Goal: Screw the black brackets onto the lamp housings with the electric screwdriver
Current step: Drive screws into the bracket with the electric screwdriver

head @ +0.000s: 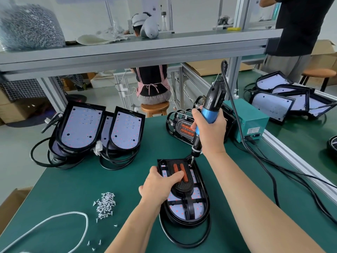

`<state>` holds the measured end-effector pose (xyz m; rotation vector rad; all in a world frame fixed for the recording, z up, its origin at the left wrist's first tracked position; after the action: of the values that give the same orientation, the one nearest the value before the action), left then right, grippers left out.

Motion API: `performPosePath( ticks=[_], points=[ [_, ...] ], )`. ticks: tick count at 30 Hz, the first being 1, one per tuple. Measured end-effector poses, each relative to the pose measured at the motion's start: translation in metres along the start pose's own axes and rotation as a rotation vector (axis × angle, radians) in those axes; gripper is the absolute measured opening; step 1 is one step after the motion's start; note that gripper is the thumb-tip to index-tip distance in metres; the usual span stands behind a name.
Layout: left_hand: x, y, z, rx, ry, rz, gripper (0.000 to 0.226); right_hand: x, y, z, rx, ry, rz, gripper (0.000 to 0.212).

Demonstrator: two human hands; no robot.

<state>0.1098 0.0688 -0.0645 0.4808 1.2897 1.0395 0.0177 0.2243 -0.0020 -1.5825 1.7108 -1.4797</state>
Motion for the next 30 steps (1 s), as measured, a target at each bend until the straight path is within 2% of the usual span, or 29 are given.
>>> performPosePath(
  ticks=[11, 15, 20, 23, 25, 30],
  points=[
    [0.001, -0.005, -0.006, 0.025, 0.008, -0.002, 0.062, 0.001, 0.001, -0.004, 0.015, -0.003, 0.033, 0.02],
    [0.002, -0.004, -0.005, 0.016, 0.002, 0.004, 0.069, 0.005, 0.005, -0.004, 0.046, -0.037, 0.044, 0.019],
    [0.001, -0.004, -0.005, 0.008, -0.025, 0.034, 0.067, 0.003, 0.004, 0.0, 0.07, -0.199, 0.005, 0.018],
    [-0.001, -0.002, -0.003, 0.001, -0.03, 0.03, 0.068, -0.002, 0.001, 0.001, 0.113, -0.278, -0.02, 0.031],
    [-0.001, -0.001, -0.003, 0.0, -0.022, 0.025, 0.069, -0.003, -0.002, 0.002, 0.118, -0.291, -0.053, 0.033],
    [-0.001, 0.0, -0.003, -0.004, -0.054, 0.106, 0.074, -0.004, -0.008, 0.002, 0.124, -0.274, -0.111, 0.022]
  ],
)
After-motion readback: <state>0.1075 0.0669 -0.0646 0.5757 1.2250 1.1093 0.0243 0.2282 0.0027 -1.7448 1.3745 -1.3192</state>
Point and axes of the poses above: each hand's wrist, its own z-axis away from the middle knuckle, its own x-axis out of the palm, y = z × x, the point moved 1 cm from there along -z, towards the middle knuckle, and after that the axes turned 5 degrees about -z, right-handed, at the moved point
